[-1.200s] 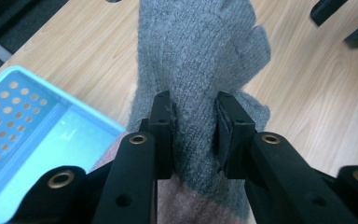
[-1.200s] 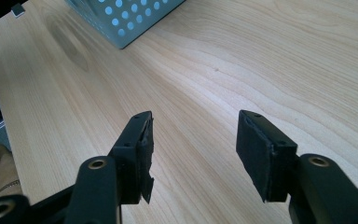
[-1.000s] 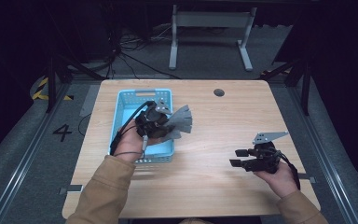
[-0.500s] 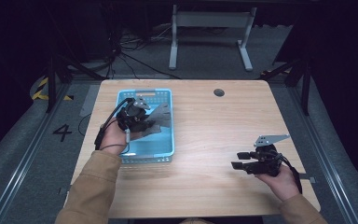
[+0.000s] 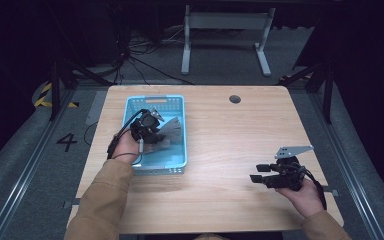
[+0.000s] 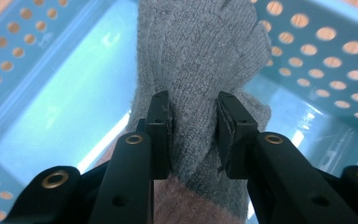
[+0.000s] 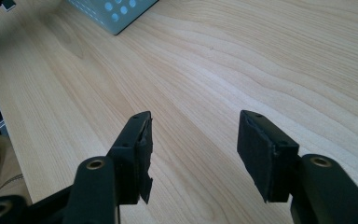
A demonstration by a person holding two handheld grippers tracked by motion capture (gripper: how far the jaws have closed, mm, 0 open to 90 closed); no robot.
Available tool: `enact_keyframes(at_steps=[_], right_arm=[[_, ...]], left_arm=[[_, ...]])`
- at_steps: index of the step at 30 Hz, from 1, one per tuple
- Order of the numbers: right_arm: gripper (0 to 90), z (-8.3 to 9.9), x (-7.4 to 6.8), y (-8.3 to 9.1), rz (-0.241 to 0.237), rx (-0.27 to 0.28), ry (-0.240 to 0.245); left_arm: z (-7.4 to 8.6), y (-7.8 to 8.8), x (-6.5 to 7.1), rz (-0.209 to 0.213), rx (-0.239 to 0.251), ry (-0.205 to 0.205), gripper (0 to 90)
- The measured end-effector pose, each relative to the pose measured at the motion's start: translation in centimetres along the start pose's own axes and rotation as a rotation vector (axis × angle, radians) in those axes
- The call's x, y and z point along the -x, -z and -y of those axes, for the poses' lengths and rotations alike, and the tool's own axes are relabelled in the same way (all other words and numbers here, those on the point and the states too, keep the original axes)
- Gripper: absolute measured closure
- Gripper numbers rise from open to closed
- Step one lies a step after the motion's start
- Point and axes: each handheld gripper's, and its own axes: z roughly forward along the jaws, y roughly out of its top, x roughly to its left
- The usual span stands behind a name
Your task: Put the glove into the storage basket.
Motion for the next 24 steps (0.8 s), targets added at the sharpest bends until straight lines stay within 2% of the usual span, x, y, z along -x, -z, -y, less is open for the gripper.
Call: enact_keyframes(at_steps=[5,13,21,24], right_arm=[[45.8,0.0,0.0,0.0,-0.004,-0.002,0.002],[45.4,-0.1,-0.2,-0.3,-0.006,-0.01,0.011],[45.2,-0.1,-0.3,-0.4,-0.011,-0.009,0.013],[45.2,-0.2,-0.3,-0.4,-0.012,-0.009,0.014]], left_arm=[[0.4,-0.4,-0.4,0.003,-0.016,0.037,69.3],[0.8,-1.0,-0.6,-0.006,-0.072,0.049,68.5],[1.2,-1.3,-0.8,0.0,-0.089,0.048,67.0],[1.3,-1.4,-0.9,0.006,-0.08,0.051,62.7]])
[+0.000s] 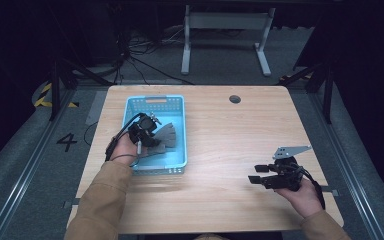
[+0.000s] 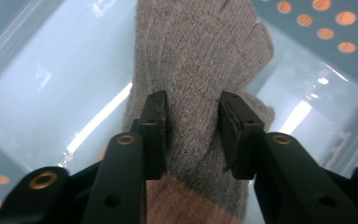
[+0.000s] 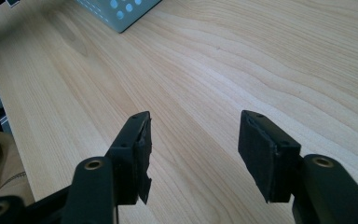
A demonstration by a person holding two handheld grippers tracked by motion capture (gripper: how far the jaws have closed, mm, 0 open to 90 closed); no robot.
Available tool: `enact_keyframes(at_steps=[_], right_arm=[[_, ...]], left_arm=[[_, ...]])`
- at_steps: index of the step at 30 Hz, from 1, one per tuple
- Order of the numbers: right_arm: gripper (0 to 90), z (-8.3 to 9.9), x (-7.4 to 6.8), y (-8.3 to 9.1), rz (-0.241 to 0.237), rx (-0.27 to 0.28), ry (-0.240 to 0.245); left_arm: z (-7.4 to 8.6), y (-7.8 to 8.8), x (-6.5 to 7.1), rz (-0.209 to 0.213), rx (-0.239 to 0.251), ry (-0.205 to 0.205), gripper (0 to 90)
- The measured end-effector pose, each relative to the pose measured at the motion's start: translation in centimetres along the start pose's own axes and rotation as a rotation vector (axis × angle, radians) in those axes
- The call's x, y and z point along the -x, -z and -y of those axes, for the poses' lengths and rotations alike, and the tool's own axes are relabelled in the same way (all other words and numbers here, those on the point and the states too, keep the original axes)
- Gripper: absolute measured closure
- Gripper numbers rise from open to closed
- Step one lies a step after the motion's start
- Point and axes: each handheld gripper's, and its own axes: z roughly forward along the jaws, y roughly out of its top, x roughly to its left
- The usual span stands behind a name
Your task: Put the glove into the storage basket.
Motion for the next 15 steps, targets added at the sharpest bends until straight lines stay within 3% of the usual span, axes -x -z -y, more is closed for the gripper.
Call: enact_keyframes(at_steps=[3,7,15], right_arm=[[45.2,0.0,0.0,0.0,-0.001,0.0,-0.002],[45.2,0.0,0.0,-0.1,-0.002,0.0,-0.001],[44.8,-0.2,0.2,-0.2,-0.004,0.002,0.001]], left_arm=[[0.2,0.5,-0.4,0.006,0.055,0.041,55.6],[0.2,0.8,-0.3,-0.003,0.07,0.039,45.7],[0.5,2.4,-0.1,-0.001,0.143,0.066,44.8]])
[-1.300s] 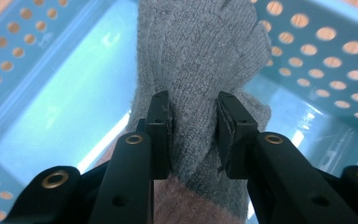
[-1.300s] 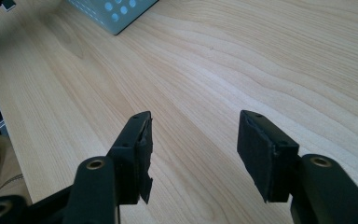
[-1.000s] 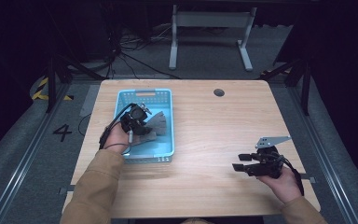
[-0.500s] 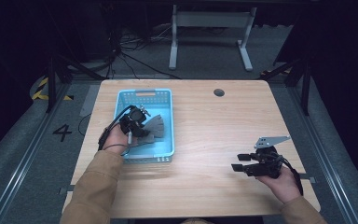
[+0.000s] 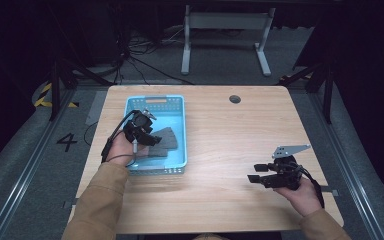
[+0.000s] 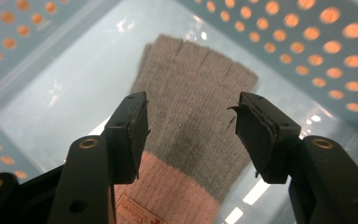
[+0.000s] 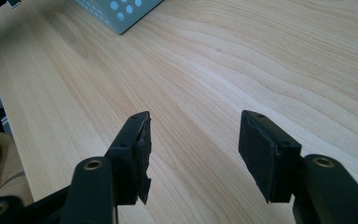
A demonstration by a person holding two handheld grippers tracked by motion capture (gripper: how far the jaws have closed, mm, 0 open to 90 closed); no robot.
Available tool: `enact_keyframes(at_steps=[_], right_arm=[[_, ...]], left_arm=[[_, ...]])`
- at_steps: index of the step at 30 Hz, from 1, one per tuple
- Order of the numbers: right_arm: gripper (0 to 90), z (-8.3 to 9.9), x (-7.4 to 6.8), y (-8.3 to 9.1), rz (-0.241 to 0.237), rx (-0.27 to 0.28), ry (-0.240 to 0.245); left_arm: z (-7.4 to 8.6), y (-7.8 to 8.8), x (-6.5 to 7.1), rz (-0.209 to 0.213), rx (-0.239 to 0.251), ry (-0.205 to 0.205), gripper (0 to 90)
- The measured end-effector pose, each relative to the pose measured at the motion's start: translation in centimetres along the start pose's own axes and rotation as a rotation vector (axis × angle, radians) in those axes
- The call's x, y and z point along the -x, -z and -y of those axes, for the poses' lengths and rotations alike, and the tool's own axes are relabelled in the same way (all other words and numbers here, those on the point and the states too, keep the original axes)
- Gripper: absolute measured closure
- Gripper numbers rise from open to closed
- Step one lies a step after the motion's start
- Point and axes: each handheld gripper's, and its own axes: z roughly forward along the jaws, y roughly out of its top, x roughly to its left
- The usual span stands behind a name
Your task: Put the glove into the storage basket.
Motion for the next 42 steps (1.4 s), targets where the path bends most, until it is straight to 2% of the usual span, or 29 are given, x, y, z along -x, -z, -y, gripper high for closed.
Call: enact_keyframes(at_steps=[5,7,10,13,14,17,21,23,28,33,36,39,42], right_arm=[[44.7,-0.2,0.3,-0.2,0.011,0.001,0.009],[44.8,-0.2,0.6,-0.3,0.032,0.004,0.022],[45.3,-0.2,1.5,-0.4,0.058,-0.004,0.007],[45.8,-0.2,1.9,-0.5,0.083,-0.003,0.017],[45.8,-0.2,2.0,-0.5,0.086,-0.003,0.022],[46.1,-0.2,2.3,-0.7,0.088,-0.006,0.03],[46.0,-0.2,2.4,-0.8,0.093,-0.012,0.044],[45.9,-0.2,2.4,-0.9,0.094,-0.012,0.048],[45.9,0.0,2.5,-0.8,0.099,-0.016,0.055],[46.0,0.3,2.6,-0.8,0.104,-0.021,0.058],[46.1,0.4,2.7,-0.8,0.107,-0.022,0.053],[46.0,0.5,2.7,-0.8,0.109,-0.025,0.049],[45.6,0.5,2.7,-0.8,0.11,-0.027,0.05]], left_arm=[[-0.1,1.7,1.0,0.03,0.08,0.013,45.8],[-0.1,2.2,1.4,0.039,0.101,0.016,45.9],[-0.2,3.1,2.4,0.063,0.132,0.008,45.8],[-0.1,4.0,3.5,0.093,0.156,-0.016,45.6],[-0.1,4.0,3.5,0.093,0.156,-0.016,45.6],[0.3,5.1,5.6,0.127,0.183,-0.062,45.5],[1.0,5.7,7.4,0.172,0.214,-0.094,45.5],[1.5,5.6,8.2,0.205,0.228,-0.107,44.6],[2.6,5.2,10.0,0.234,0.233,-0.139,44.5],[4.2,4.3,11.7,0.268,0.241,-0.152,44.4],[5.4,3.3,12.6,0.294,0.245,-0.147,44.3],[6.5,2.0,13.2,0.293,0.235,-0.159,43.9],[7.1,1.3,13.3,0.305,0.234,-0.141,44.0]])
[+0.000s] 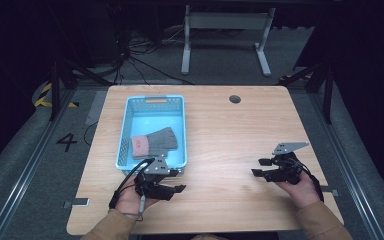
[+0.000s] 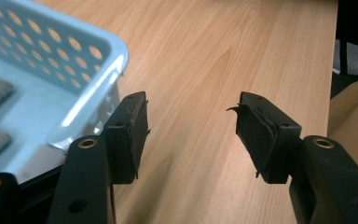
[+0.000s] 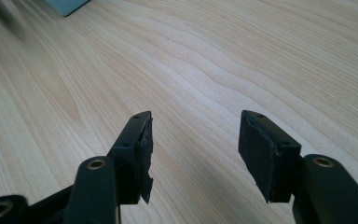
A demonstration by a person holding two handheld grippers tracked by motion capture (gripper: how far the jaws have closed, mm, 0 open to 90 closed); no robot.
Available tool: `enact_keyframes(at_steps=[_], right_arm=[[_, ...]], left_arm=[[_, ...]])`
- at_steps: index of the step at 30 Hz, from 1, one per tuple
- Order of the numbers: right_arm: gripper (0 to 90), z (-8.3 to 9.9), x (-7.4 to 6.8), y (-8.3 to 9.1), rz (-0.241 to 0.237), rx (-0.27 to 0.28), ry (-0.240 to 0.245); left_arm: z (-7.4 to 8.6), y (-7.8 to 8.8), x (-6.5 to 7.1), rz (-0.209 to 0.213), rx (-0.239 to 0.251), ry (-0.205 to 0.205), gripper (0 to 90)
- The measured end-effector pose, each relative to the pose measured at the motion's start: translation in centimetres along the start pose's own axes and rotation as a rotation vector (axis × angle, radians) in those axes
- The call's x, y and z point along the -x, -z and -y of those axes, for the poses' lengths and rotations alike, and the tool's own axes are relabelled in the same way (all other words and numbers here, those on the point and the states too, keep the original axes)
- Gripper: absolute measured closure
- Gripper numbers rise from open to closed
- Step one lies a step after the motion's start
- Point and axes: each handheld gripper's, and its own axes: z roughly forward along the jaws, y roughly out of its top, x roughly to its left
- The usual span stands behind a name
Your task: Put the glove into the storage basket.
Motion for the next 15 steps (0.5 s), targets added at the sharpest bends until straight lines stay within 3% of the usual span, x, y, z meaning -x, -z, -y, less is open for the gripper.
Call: enact_keyframes(at_steps=[6,9,11,13,15], right_arm=[[45.4,0.1,0.0,-0.2,-0.006,-0.008,0.002],[45.2,0.1,0.0,-0.3,-0.004,-0.008,0.0],[45.1,0.2,0.0,-0.3,-0.003,-0.008,0.004],[44.9,0.2,0.0,-0.3,0.002,-0.008,0.002],[44.7,0.2,0.1,-0.2,0.0,-0.007,0.002]], left_arm=[[1.6,-1.2,-0.2,0.051,-0.004,0.054,45.2],[2.1,-1.7,-0.3,0.042,-0.022,0.087,46.4],[2.1,-1.8,-0.4,0.039,-0.028,0.087,44.8],[2.0,-1.9,-0.2,-0.003,-0.047,0.072,44.0],[2.0,-1.9,-0.2,-0.011,-0.051,0.067,42.4]])
